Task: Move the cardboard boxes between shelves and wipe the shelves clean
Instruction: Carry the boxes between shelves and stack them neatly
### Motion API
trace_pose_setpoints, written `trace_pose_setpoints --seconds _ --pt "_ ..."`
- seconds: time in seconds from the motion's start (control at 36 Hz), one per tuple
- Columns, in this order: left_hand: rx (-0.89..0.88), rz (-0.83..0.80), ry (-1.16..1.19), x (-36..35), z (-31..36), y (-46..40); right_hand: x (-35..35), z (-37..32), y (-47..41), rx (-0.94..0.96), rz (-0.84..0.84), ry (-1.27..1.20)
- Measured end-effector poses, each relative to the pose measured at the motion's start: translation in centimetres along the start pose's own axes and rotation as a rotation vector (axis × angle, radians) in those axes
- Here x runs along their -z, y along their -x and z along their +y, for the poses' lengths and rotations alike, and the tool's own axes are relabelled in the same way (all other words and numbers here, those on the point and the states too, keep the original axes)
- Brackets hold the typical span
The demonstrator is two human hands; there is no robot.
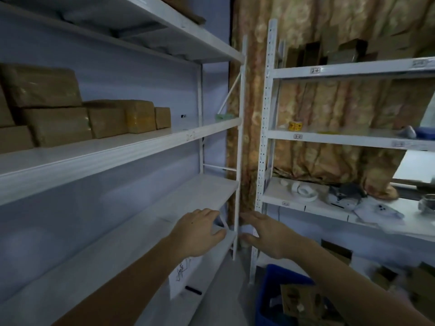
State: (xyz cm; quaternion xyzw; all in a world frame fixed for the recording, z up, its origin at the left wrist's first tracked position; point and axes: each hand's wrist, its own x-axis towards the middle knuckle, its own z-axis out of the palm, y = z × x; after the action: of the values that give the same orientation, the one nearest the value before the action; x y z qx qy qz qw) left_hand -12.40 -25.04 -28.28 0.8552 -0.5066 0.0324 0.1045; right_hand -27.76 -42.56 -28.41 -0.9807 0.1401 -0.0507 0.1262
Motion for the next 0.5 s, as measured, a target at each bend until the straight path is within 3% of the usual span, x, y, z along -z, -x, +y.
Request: trace_pose_setpoints --seconds 0.36,0.5 --pt "0.068 0.011 0.103 -3.9 -0.6 -18.1 1.8 13.4 -14.3 0.041 0.013 0.002" --pt "0.115 0.025 0.043 -3.6 -1.1 -25.1 4.1 17.5 -21.2 0.101 0.015 0.025"
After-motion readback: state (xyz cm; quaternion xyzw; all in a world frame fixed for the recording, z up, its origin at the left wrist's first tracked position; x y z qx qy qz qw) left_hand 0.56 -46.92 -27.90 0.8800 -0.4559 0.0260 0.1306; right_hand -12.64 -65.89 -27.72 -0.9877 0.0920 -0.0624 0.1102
